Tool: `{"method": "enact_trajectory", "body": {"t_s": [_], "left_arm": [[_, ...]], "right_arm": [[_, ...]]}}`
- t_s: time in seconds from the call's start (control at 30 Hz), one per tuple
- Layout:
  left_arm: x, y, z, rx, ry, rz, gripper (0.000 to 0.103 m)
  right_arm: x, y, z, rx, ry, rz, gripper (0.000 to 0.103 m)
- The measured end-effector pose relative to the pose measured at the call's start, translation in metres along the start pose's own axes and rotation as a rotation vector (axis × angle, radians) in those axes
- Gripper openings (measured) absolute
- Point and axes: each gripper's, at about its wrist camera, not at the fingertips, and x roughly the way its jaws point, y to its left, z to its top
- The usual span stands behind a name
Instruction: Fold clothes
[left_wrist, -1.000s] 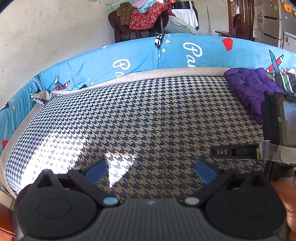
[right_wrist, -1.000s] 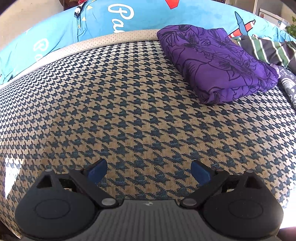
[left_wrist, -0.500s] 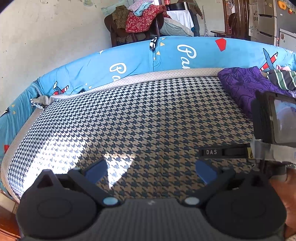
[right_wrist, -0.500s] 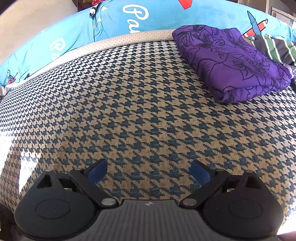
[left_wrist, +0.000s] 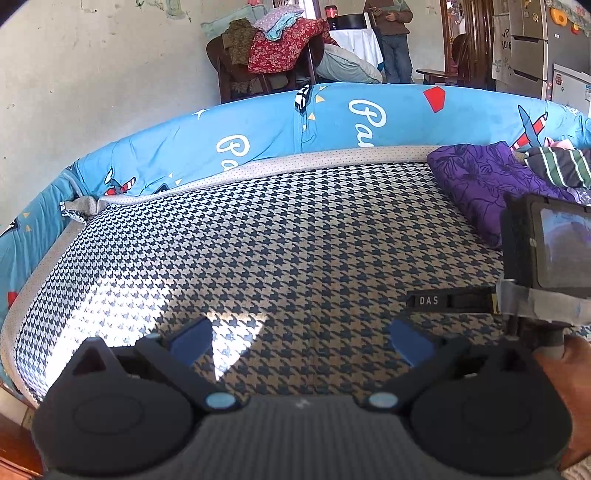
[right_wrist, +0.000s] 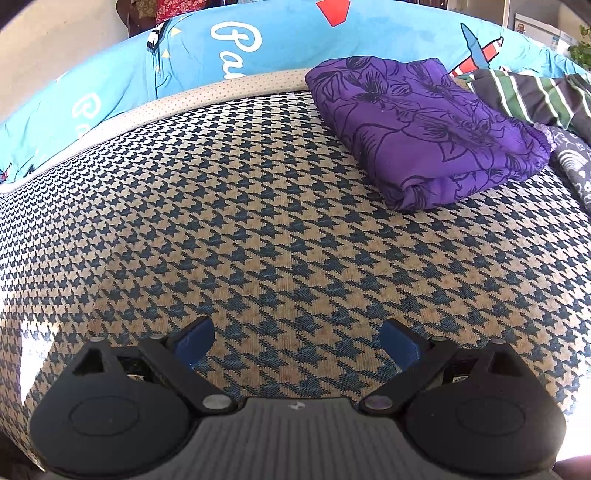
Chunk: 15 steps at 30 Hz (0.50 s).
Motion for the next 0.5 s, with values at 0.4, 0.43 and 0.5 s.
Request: {"method": "enact_trajectory", "body": {"t_s": [0.4, 0.43, 0.5], "left_arm": [[-0.01, -0.003, -0.001, 0.019, -0.027, -0.013, 0.103], [-0.011, -0.004, -0.001, 0.02, -0.03, -0.015, 0.103], [-0.013, -0.004, -0.001, 0.022, -0.039, -0.019, 0.103]], "right_arm": [[-0.006, -0.002, -0.005, 0.002, -0.018, -0.009, 0.097], [-0.007, -0.003, -0.006, 0.002, -0.02, -0.009, 0.097], [-0.008, -0.002, -0.006, 0.0, -0.028, -0.01, 0.097]]}}
